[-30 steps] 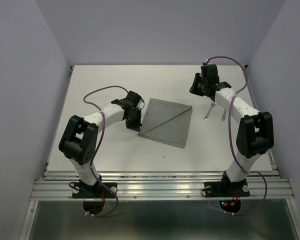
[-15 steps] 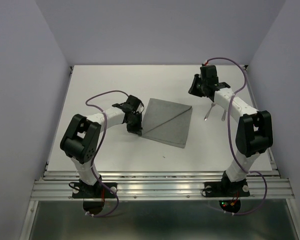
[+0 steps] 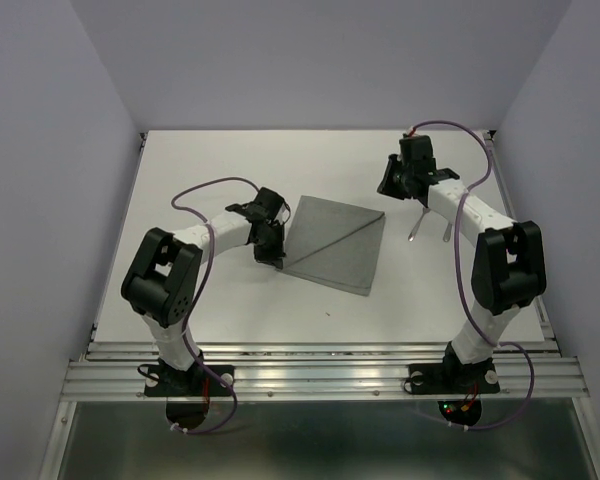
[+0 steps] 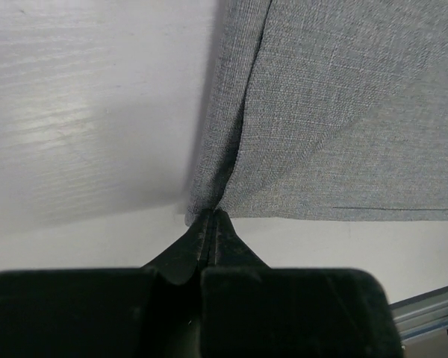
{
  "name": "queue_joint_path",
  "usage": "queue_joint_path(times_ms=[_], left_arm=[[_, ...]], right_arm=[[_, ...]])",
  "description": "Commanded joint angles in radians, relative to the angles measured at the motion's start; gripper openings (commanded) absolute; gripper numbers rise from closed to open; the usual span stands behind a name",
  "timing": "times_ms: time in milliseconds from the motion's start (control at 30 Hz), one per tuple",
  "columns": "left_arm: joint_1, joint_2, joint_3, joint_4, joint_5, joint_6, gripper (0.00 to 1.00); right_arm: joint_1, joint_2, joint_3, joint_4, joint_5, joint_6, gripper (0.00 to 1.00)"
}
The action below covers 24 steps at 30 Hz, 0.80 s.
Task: Fold the napkin into a case and place the utensils inside
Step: Smooth out the top corner of the square-folded napkin at the center of the board.
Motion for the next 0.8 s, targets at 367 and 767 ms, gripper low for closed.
queue_joint_path(times_ms=[367, 767], left_arm=[[0.001, -0.163, 0.240, -0.122, -0.096, 0.033, 0.00], [-0.003, -0.071, 0.264, -0.114, -0.065, 0.061, 0.07]], right_arm=[[-0.004, -0.138, -0.193, 0.012, 0.034, -0.004, 0.26], [0.005, -0.184, -0.310, 0.031, -0.057, 0.018, 0.24]])
